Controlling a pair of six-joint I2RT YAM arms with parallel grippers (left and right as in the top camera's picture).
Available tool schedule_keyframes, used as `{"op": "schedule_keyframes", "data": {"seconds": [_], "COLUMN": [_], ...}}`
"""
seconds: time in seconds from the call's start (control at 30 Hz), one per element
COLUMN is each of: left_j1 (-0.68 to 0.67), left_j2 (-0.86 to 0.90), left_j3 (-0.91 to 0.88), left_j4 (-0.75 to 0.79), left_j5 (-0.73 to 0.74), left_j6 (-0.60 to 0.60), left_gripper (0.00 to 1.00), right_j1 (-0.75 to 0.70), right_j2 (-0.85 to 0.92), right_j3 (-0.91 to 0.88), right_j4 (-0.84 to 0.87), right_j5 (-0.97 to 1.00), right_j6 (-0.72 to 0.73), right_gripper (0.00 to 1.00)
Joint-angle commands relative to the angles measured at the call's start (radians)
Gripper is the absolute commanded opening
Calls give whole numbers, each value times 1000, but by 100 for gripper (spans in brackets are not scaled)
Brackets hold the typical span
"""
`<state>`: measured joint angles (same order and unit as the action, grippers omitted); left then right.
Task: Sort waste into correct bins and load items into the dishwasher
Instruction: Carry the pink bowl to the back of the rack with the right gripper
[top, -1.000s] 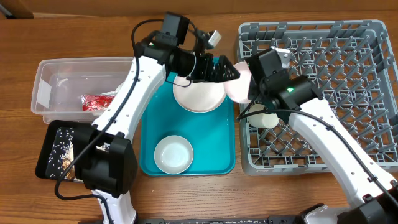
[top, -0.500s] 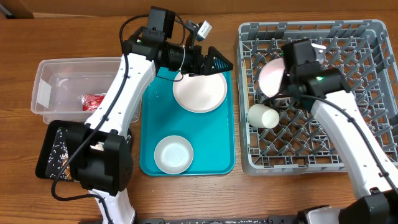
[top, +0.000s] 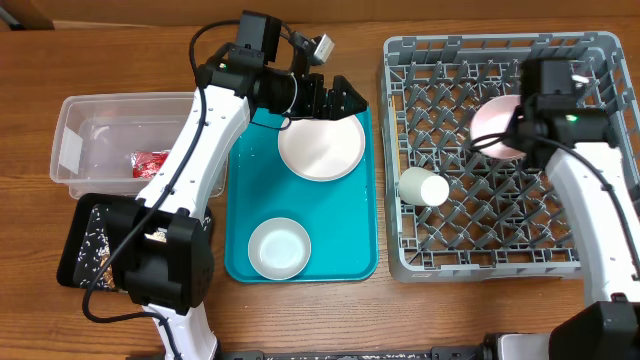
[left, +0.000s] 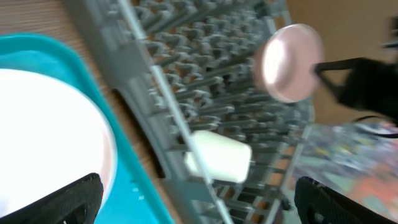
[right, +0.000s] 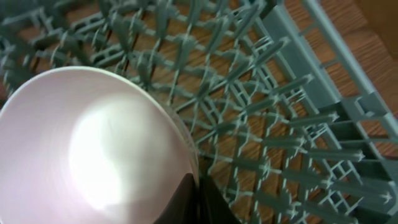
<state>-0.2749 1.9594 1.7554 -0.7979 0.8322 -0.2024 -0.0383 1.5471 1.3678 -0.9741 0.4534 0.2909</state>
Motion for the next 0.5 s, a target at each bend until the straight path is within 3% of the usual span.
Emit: {"op": "schedule_keyframes", "data": {"seconds": [0.0,0.27,0.47], "left_j1": [-7,-7,-7], "left_j2": [-18,-18,-18], "left_j3": [28,28,28], "left_j4": [-8,-8,-8], "left_j5": [-129,-312,-476], "left_j6": [23,23,23], "left_gripper": [100,100,100], "right_j1": [-49,-97,-97], "right_j2": [2,3,35], "right_j3": [19,19,19], "right_j4": [69,333,482], "right_j5": [18,33,107], "right_j6": [-15,-39,-197], "right_gripper": [4,4,4]}}
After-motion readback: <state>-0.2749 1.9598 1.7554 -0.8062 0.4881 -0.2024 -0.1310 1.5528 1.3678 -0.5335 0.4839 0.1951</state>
